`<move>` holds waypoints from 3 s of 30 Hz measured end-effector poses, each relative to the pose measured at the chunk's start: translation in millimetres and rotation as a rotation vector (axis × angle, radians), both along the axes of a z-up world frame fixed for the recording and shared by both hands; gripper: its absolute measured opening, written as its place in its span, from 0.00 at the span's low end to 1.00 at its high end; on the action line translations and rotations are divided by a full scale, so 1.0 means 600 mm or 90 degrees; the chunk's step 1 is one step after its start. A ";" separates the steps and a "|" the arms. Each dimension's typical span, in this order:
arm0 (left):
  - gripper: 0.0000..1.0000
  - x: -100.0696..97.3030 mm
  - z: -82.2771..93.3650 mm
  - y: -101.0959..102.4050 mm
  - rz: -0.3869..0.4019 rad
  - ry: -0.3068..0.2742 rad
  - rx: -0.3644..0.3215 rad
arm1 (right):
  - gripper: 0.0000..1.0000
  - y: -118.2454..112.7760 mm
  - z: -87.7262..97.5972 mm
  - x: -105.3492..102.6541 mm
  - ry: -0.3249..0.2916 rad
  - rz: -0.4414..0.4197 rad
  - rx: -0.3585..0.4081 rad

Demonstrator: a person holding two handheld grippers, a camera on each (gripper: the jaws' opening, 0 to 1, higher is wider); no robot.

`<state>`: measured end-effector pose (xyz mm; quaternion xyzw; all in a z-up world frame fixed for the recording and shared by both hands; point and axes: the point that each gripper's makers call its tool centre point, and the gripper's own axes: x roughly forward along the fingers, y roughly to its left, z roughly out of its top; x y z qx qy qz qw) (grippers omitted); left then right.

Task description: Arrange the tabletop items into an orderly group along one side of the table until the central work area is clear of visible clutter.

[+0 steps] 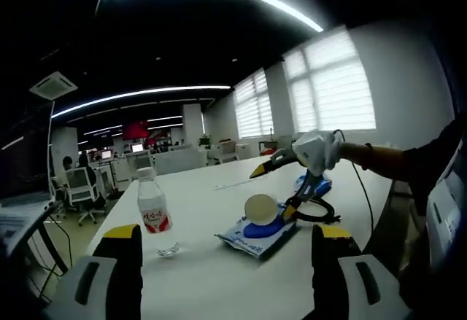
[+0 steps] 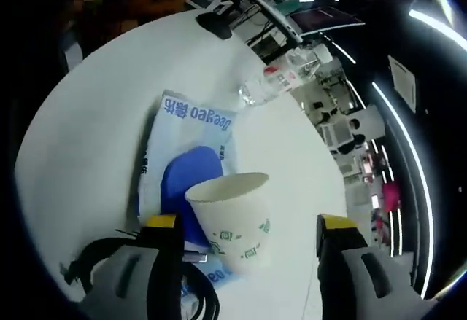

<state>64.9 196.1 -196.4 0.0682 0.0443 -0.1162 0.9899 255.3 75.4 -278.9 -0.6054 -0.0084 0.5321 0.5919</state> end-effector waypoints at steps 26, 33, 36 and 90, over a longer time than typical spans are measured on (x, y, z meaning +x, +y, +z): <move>0.88 -0.042 0.049 0.064 0.085 -0.071 -0.060 | 0.37 0.076 0.098 -0.021 0.416 -0.105 0.433; 0.87 -0.042 0.044 0.065 0.091 -0.065 -0.059 | 0.37 0.125 0.113 0.001 0.569 -0.194 0.643; 0.87 -0.041 0.045 0.062 0.086 -0.069 -0.059 | 0.37 0.138 0.099 0.021 0.574 -0.284 0.689; 0.87 -0.042 0.018 0.073 0.065 -0.044 -0.052 | 0.35 0.248 0.025 0.002 0.550 -0.385 0.772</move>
